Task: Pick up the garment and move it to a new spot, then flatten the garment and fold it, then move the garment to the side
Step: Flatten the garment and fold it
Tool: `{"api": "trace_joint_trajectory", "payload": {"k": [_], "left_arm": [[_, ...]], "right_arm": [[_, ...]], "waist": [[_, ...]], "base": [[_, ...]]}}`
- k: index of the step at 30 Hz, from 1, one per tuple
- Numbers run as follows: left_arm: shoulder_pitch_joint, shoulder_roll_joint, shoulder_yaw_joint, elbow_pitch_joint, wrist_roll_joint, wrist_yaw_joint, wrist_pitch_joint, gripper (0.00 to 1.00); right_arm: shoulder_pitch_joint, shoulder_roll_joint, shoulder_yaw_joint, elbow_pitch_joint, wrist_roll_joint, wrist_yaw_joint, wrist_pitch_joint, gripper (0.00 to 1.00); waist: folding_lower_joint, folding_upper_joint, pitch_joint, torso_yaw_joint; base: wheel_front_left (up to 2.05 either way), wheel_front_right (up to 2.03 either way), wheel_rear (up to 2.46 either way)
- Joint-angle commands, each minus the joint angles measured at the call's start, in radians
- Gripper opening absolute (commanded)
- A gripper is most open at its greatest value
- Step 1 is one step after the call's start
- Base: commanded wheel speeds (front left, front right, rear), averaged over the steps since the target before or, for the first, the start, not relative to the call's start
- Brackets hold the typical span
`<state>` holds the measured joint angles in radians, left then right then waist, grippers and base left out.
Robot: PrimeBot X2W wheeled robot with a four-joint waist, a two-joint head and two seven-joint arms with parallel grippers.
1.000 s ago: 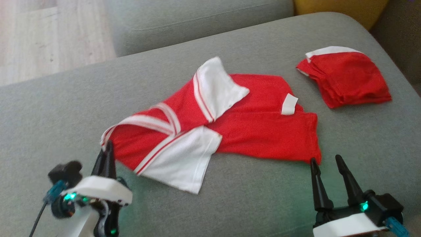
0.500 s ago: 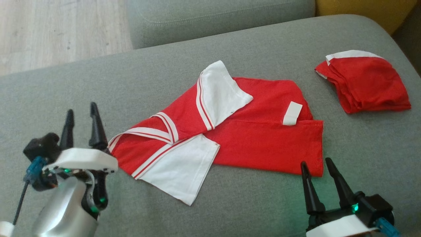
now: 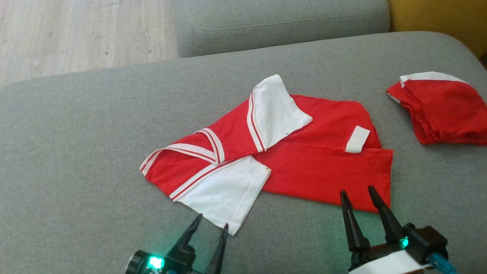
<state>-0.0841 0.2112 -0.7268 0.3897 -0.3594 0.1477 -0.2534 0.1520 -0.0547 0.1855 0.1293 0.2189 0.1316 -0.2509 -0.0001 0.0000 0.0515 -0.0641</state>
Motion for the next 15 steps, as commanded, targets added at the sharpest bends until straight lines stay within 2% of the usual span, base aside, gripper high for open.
{"api": "trace_joint_trajectory", "payload": {"k": [1, 7, 15], "left_arm": [[-0.067, -0.006, 0.013, 0.015, 0.023, -0.008, -0.008, 1.00], [-0.131, -0.034, -0.036, 0.170, 0.062, -0.054, -0.008, 1.00], [-0.168, -0.058, -0.078, 0.273, 0.087, -0.122, -0.008, 1.00]], "right_arm": [[-0.042, -0.022, 0.021, -0.035, 0.000, -0.001, -0.011, 1.00], [-0.048, -0.031, 0.024, -0.037, -0.001, -0.001, -0.011, 1.00], [-0.048, -0.036, 0.011, -0.037, -0.004, -0.001, -0.011, 1.00]], "waist": [[0.0001, 0.0000, 0.003, 0.006], [0.0001, 0.0000, 0.009, 0.001], [0.0001, 0.0000, 0.013, -0.021]], "base": [[0.00, 0.00, 0.00], [0.00, 0.00, 0.00], [0.00, 0.00, 0.00]]}}
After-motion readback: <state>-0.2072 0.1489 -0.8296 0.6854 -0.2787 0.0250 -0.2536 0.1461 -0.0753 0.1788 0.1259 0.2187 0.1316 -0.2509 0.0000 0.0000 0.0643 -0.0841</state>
